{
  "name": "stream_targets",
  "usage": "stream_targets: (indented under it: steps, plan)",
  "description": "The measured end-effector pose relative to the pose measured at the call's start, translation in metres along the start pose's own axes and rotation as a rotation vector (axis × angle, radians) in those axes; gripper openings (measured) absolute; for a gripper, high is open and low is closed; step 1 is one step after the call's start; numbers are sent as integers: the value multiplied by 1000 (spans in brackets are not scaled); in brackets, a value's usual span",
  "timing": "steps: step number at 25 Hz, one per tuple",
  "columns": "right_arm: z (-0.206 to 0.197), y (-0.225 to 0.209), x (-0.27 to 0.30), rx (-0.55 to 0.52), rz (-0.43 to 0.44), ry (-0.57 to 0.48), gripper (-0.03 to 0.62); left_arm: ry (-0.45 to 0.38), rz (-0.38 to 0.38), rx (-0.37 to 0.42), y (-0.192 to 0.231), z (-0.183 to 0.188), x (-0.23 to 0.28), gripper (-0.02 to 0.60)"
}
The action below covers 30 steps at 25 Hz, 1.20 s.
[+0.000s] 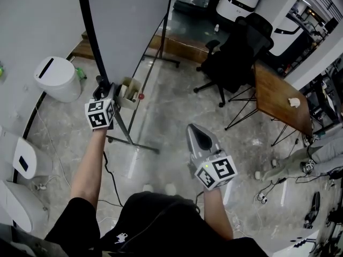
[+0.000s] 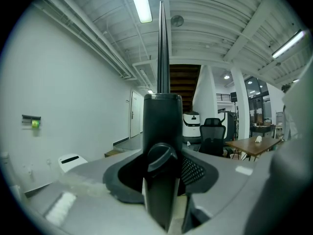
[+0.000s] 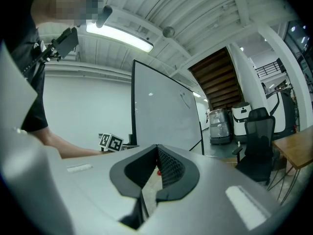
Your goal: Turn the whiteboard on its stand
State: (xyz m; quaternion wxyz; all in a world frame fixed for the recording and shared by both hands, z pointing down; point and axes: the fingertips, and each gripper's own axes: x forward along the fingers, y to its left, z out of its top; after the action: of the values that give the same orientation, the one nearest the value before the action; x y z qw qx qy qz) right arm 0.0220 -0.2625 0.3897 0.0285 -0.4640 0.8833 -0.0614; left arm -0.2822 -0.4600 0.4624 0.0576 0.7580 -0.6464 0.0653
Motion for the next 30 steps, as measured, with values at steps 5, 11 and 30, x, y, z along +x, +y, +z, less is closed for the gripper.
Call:
stream_targets:
  steps: [5, 11, 30]
  plan:
    - [2, -1, 1, 4, 1, -1, 9, 2, -2, 0, -1, 2, -4, 187]
    - [6, -3, 0, -3, 7, -3, 9, 10, -4, -2, -4, 2, -17, 187]
    - [2, 13, -2, -5, 61, -6, 9, 18, -6, -5, 3, -16, -94, 187]
